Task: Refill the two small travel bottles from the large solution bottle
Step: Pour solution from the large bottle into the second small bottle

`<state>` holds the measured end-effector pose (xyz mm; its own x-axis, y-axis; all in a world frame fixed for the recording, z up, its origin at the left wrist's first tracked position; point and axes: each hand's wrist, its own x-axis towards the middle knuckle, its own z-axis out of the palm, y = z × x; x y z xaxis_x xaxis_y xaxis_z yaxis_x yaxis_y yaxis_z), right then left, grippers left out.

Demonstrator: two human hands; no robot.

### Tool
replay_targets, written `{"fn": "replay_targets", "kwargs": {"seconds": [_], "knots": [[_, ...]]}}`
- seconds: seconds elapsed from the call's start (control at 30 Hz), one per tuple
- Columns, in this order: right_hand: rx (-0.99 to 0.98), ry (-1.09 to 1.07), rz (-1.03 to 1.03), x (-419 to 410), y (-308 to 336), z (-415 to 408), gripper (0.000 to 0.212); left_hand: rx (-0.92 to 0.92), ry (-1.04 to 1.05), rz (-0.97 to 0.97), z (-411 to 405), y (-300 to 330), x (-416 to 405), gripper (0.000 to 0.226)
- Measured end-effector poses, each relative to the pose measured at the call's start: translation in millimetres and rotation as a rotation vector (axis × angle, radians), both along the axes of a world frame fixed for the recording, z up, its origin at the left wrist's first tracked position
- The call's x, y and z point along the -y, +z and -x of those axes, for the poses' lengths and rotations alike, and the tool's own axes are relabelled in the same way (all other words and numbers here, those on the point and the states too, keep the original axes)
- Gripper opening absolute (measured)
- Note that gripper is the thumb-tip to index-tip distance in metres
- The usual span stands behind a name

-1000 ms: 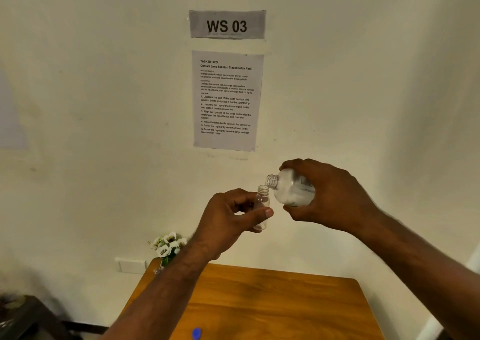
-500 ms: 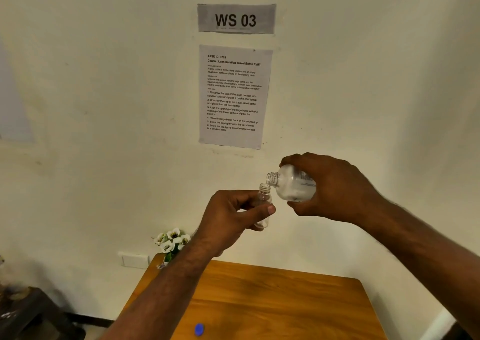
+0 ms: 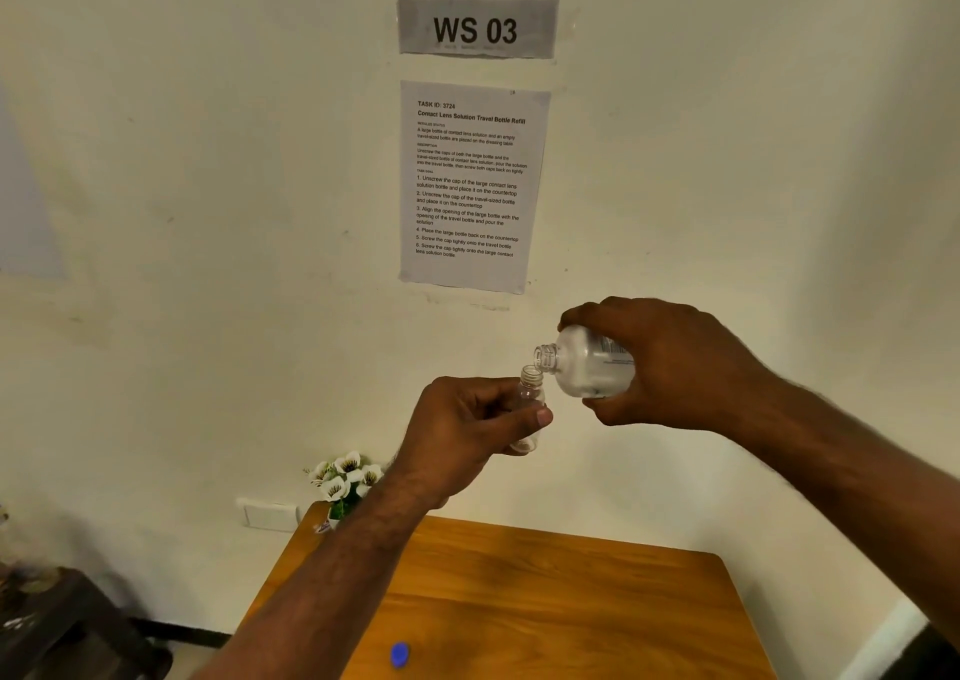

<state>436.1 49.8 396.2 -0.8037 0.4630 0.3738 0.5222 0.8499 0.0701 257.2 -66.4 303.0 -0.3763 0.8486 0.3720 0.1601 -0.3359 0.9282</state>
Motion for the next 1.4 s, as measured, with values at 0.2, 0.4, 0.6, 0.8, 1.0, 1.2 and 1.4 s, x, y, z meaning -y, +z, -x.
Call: {"fn": "replay_targets", "kwargs": {"seconds": [0.2, 0.4, 0.6, 0.8, 1.0, 1.2, 1.4], "knots": [[0.049, 0.006, -0.051, 0.7, 6.4, 0.9, 0.075, -0.015, 0.004, 0.013, -0.3, 0.3, 0.2, 0.023], [0.088, 0.006, -0.082, 1.7, 12.4, 4.1, 0.079, -0.006, 0.000, 0.011, 1.2, 0.8, 0.6, 0.025], [0.108, 0.012, -0.087, 1.4, 15.5, 5.6, 0.080, 0.010, 0.003, 0.004, 1.5, 1.7, 2.1, 0.023], [0.120, 0.019, -0.116, 2.7, 18.6, 5.5, 0.076, 0.023, 0.000, 0.005, 1.1, 3.3, 1.9, 0.020], [0.139, 0.017, -0.143, 2.9, 19.8, 4.8, 0.075, 0.012, -0.011, 0.007, 1.1, 2.6, 2.3, 0.020], [0.156, 0.011, -0.163, 1.8, 20.6, 4.3, 0.075, -0.012, -0.007, 0.013, 1.7, 1.4, 0.8, 0.020], [0.159, 0.008, -0.162, 0.8, 20.9, 4.0, 0.076, -0.018, -0.009, 0.016, 1.8, 0.3, -0.7, 0.021]]}}
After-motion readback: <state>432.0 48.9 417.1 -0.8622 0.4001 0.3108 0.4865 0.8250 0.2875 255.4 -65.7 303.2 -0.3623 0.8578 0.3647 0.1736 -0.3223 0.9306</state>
